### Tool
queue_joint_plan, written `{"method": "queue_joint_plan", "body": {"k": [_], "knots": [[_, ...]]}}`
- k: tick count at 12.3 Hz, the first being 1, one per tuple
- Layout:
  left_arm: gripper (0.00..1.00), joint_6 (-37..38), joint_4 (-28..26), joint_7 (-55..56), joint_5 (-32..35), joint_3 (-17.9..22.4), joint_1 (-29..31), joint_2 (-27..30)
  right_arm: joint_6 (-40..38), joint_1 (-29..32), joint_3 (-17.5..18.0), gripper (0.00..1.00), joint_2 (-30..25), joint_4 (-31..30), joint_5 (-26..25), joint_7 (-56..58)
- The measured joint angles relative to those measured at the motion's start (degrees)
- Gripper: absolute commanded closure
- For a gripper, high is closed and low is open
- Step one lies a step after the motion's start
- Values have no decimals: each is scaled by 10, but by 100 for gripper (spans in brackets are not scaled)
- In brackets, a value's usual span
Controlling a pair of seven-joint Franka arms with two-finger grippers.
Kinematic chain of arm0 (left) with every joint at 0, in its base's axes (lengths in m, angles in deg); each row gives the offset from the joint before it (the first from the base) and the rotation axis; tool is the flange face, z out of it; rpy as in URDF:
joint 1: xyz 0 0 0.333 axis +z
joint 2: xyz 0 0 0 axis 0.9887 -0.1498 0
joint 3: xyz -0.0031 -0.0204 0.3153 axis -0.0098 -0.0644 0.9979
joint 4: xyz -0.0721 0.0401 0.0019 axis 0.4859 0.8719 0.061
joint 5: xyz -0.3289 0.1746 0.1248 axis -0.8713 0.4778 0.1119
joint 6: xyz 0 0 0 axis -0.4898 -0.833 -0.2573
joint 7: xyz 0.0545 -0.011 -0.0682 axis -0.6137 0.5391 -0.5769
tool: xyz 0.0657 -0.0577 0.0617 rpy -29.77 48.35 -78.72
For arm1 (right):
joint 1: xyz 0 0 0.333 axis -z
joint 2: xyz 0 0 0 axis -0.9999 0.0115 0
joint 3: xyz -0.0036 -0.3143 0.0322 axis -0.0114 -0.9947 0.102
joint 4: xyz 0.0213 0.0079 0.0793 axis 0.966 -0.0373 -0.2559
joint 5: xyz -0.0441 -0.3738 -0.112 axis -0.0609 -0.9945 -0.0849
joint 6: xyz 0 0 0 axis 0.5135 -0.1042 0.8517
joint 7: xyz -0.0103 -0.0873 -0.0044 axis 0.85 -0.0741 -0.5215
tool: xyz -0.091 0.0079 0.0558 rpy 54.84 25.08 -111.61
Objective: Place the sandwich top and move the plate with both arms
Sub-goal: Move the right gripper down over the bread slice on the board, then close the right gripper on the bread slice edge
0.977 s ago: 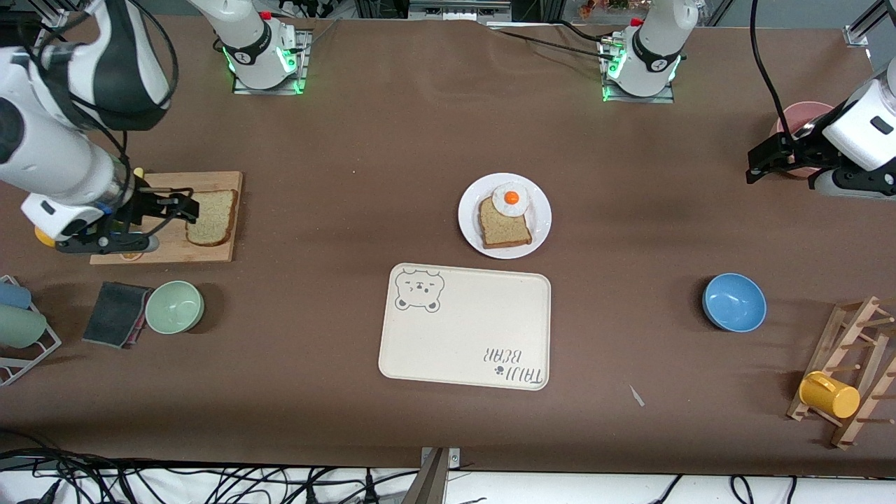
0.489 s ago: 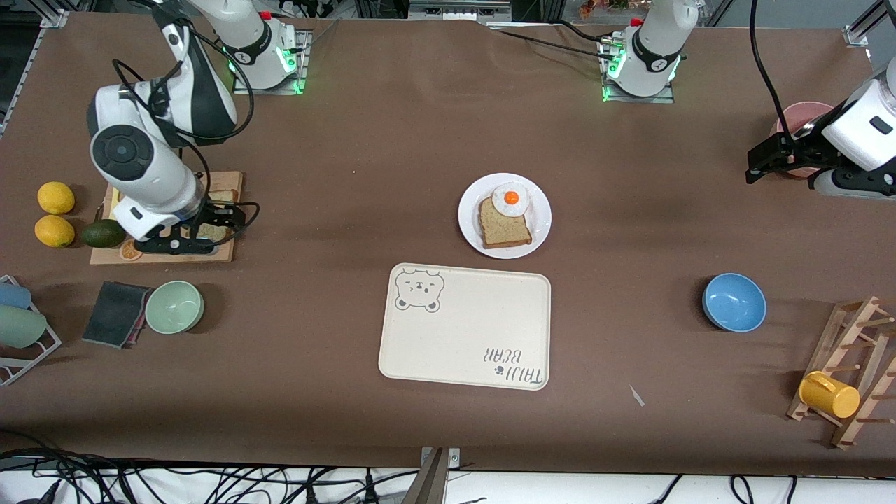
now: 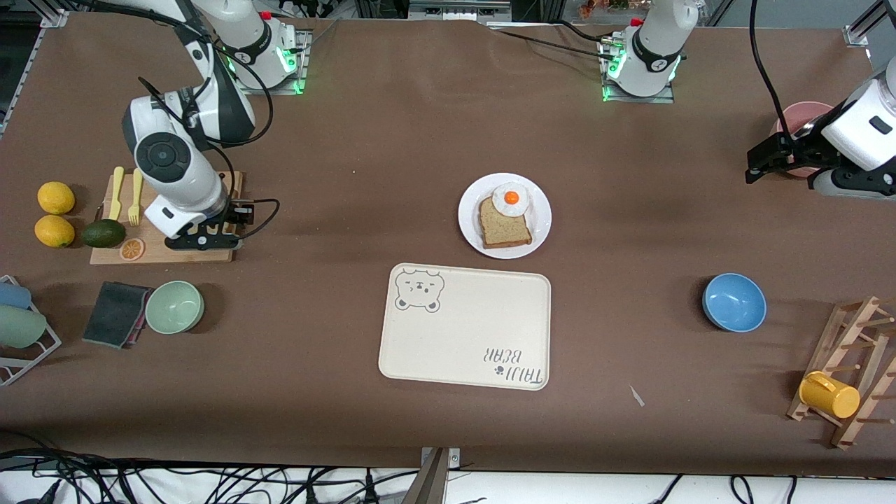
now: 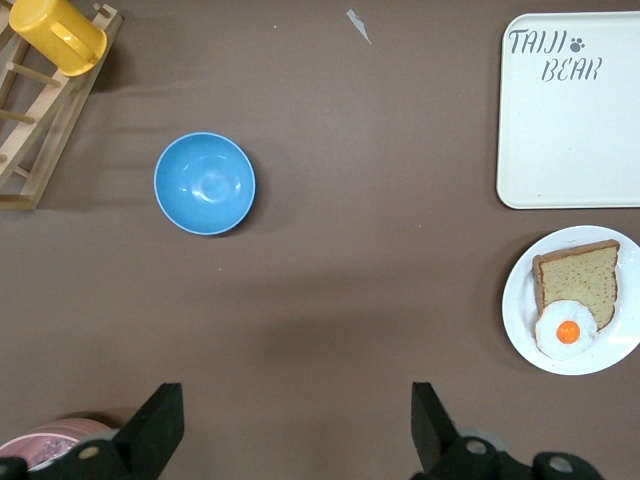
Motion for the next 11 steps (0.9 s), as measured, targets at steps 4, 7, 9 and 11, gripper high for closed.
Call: {"method": "queue_joint_plan", "body": {"k": [4,7,9,11], "knots": [[0,0,0,0,0,-1,-1,0,19,0,0,61,1,-33,-30,-1],[0,0,0,0,0,-1,-4,0,22,0,0,61,1,-52,-60,-4],[0,0,0,0,0,-1,-5,0,48,0,-3,61,1,-70,-70,-5],[0,0,0,0,0,-1,-5,0,74,0,-17,61,1,-87,-91,-7]]}}
